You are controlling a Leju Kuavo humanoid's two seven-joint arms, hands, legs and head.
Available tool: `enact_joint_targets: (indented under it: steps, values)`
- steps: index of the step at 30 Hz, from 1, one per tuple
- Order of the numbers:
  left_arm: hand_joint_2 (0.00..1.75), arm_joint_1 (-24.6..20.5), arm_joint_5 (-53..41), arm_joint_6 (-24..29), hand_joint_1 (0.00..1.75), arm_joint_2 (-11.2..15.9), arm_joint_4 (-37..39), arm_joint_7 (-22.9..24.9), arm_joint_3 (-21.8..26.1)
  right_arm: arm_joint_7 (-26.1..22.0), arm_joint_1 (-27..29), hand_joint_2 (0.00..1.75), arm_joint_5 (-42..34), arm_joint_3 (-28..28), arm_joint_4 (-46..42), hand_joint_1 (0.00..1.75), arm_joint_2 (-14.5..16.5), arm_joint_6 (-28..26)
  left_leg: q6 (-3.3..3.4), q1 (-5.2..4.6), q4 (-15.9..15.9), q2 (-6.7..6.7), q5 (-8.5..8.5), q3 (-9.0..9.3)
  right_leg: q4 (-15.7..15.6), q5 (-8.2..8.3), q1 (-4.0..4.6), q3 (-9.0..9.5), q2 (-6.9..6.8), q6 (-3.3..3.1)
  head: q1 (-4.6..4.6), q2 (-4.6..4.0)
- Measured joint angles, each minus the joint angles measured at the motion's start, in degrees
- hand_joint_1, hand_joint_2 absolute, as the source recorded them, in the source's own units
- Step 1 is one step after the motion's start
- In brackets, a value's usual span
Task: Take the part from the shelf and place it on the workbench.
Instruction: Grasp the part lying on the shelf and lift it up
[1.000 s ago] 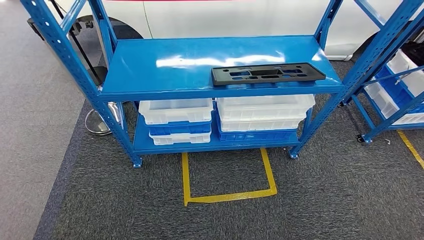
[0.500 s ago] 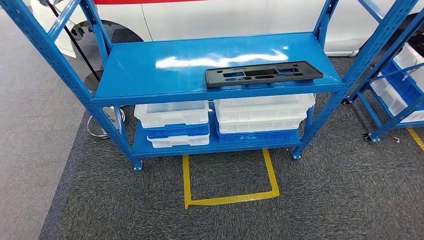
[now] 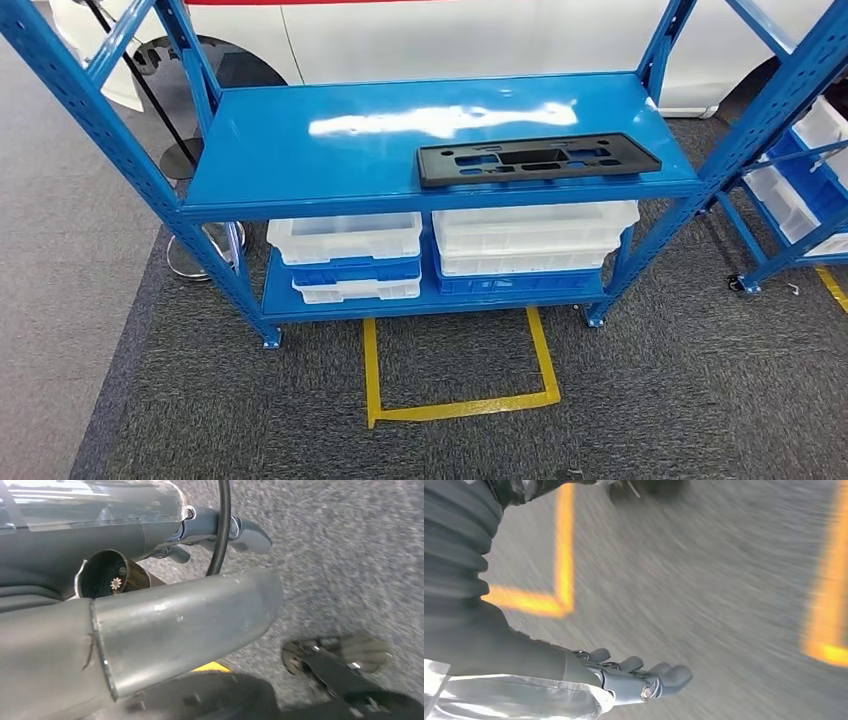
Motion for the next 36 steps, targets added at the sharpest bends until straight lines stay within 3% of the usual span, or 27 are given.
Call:
enact_joint_targets:
  steps: [2,3,5,6,7,8,10,11,12,14,18,19,22,23,24,26,27,28,33,36]
  values:
    - [0.00,0.1,-0.6,0.0,0.00,0.0,0.0,0.1,0.1,-2.6,-1.2,1.75,8.6,3.6,-3.5,0.00,1.1,-7.3,0.55,0.29,-1.1,0.17,0.02,0.98,2.1,-1.23,-0.02,-0.76,-0.13,0.40,0.06,0.00]
    - [0.00,0.1,-0.9,0.0,0.00,0.0,0.0,0.2,0.1,-1.9,-1.7,1.75,14.2,5.7,-6.3,0.00,1.7,-10.0,0.83,0.39,-1.5,0.29,-0.02,1.46,5.0,-2.51,-0.01,-2.28,-0.22,0.46,0.11,0.00]
    - [0.00,-0.1,-1.7,-0.2,0.00,-0.1,0.0,0.4,0.1,2.4,-2.2,1.75,27.1,9.9,-13.0,0.00,3.0,-12.9,1.29,0.25,-1.7,0.38,-0.35,2.00,12.6,-5.04,0.11,-6.82,-0.25,0.51,0.13,0.00]
    - [0.00,-0.2,-2.2,-0.4,0.00,-0.1,0.0,0.5,0.1,5.3,-2.2,1.75,33.8,12.2,-17.0,0.00,3.5,-13.4,1.44,0.19,-1.6,0.31,-0.60,2.29,15.4,-5.36,0.13,-8.80,-0.25,0.54,0.13,0.00]
    - [0.00,-0.2,-2.7,-0.6,0.00,-0.1,0.0,0.7,0.1,8.9,-2.2,1.75,40.6,14.9,-21.5,0.00,3.7,-13.6,1.48,0.14,-1.6,0.17,-0.88,2.64,16.3,-4.46,0.13,-9.98,-0.25,0.54,0.13,0.00]
    - [0.00,-0.2,-3.3,-0.8,0.00,-0.1,0.0,0.8,0.1,13.0,-2.5,1.75,46.6,18.2,-26.2,0.00,3.8,-13.7,1.42,0.11,-1.4,0.04,-1.23,3.02,15.3,-2.43,0.13,-10.28,-0.26,0.49,0.13,0.00]
    - [0.00,-0.2,-4.1,-1.1,0.00,-0.1,0.1,1.1,0.1,20.4,-4.5,1.75,53.4,26.3,-33.9,0.00,3.0,-13.9,1.02,0.11,-1.0,-0.03,-2.03,3.64,8.5,3.02,0.21,-8.48,-0.24,0.08,0.14,0.00]
    - [0.00,-0.2,-4.4,-1.2,0.00,-0.2,0.1,1.1,0.1,23.0,-6.0,1.75,54.6,30.5,-36.5,0.00,2.3,-14.0,0.72,0.03,-0.7,-0.03,-2.40,3.77,5.3,4.67,0.37,-7.42,-0.20,-0.19,0.14,0.00]
    - [0.00,-0.4,-4.6,-1.3,0.00,-0.2,0.1,1.1,0.1,24.9,-7.5,1.75,55.1,34.3,-38.5,0.00,1.6,-14.1,0.42,-0.05,-0.5,-0.04,-2.64,3.75,3.1,5.27,0.53,-6.66,-0.16,-0.49,0.14,0.00]
    - [0.00,-0.6,-4.8,-1.3,0.00,-0.3,0.2,1.1,0.1,26.9,-9.4,1.75,55.3,40.3,-41.5,0.00,0.3,-14.1,-0.18,-0.13,-0.5,-0.12,-2.77,3.61,1.9,4.78,0.85,-6.21,-0.06,-0.94,0.15,0.00]
    - [0.00,-0.6,-4.9,-1.6,0.00,-0.3,0.2,1.2,0.1,28.1,-11.1,1.75,55.5,47.6,-45.0,0.00,-1.0,-14.1,-1.30,0.06,1.7,-0.06,-4.51,2.59,0.7,4.74,0.15,-5.34,-0.04,-1.86,0.07,0.00]
    - [0.00,-0.7,-4.8,-1.7,0.00,-0.3,0.2,1.2,0.1,28.0,-11.5,1.75,55.5,48.6,-45.3,0.00,-1.2,-14.1,-1.54,0.14,4.1,-0.04,-5.58,1.46,0.6,4.67,0.12,-5.17,-0.07,-2.02,0.04,0.00]
    - [0.00,-0.7,-4.4,-1.7,0.00,-0.3,0.2,1.2,0.1,27.6,-12.5,1.75,55.2,51.3,-45.5,0.00,-1.4,-14.1,-2.16,0.49,14.1,-0.02,-8.76,-4.38,0.6,4.26,0.11,-4.72,-0.23,-2.36,0.05,0.00]
    - [0.00,-0.6,-4.3,-1.7,0.00,-0.3,0.2,1.2,0.1,27.6,-12.6,1.75,55.2,52.0,-45.5,0.00,-1.5,-14.1,-2.30,0.60,15.7,-0.01,-8.45,-5.72,0.6,4.06,0.09,-4.47,-0.25,-2.37,0.04,0.00]
    - [0.00,-0.5,-4.3,-1.7,0.00,-0.3,0.2,1.2,0.2,27.9,-12.7,1.75,55.2,52.7,-45.4,0.00,-1.6,-14.1,-2.38,0.69,15.1,-0.01,-6.87,-5.96,0.6,3.83,0.05,-4.16,-0.21,-2.32,0.04,0.00]
    - [0.00,-0.5,-4.4,-1.6,0.00,-0.3,0.2,1.2,0.2,29.0,-13.3,1.75,55.3,54.1,-45.1,0.00,-1.9,-14.1,-2.34,0.87,8.2,0.05,-1.71,-3.77,0.6,3.27,-0.07,-3.38,-0.09,-1.97,0.05,0.00]
    - [0.00,-0.5,-4.5,-1.6,0.00,-0.3,0.2,1.2,0.2,29.6,-13.8,1.75,55.3,54.7,-44.8,0.00,-2.1,-14.0,-2.22,0.78,4.6,0.07,0.16,-2.31,0.7,2.99,-0.01,-3.10,-0.03,-1.69,0.05,0.00]
    - [0.00,-0.5,-4.6,-1.6,0.00,-0.3,0.2,1.2,0.3,30.0,-14.3,1.75,55.4,55.2,-44.5,0.00,-2.3,-13.9,-1.93,0.67,1.9,0.07,0.97,-1.18,0.7,2.82,0.06,-3.00,0.00,-1.35,0.05,0.00]
    - [0.00,-0.6,-4.8,-1.6,0.00,-0.3,0.3,1.2,0.5,31.1,-15.9,1.75,55.4,56.6,-43.2,0.00,-3.3,-13.0,-0.10,0.47,-0.4,-0.03,0.54,-0.19,1.4,1.97,0.15,-3.40,-0.16,0.14,0.06,0.00]
    - [0.00,-0.6,-4.9,-1.7,0.00,-0.4,0.3,1.2,0.6,32.0,-16.8,1.75,55.4,56.8,-42.2,0.00,-4.1,-10.6,0.88,0.43,-0.8,0.05,0.47,0.07,9.9,-2.09,0.18,-7.84,-0.24,0.44,0.08,0.00]
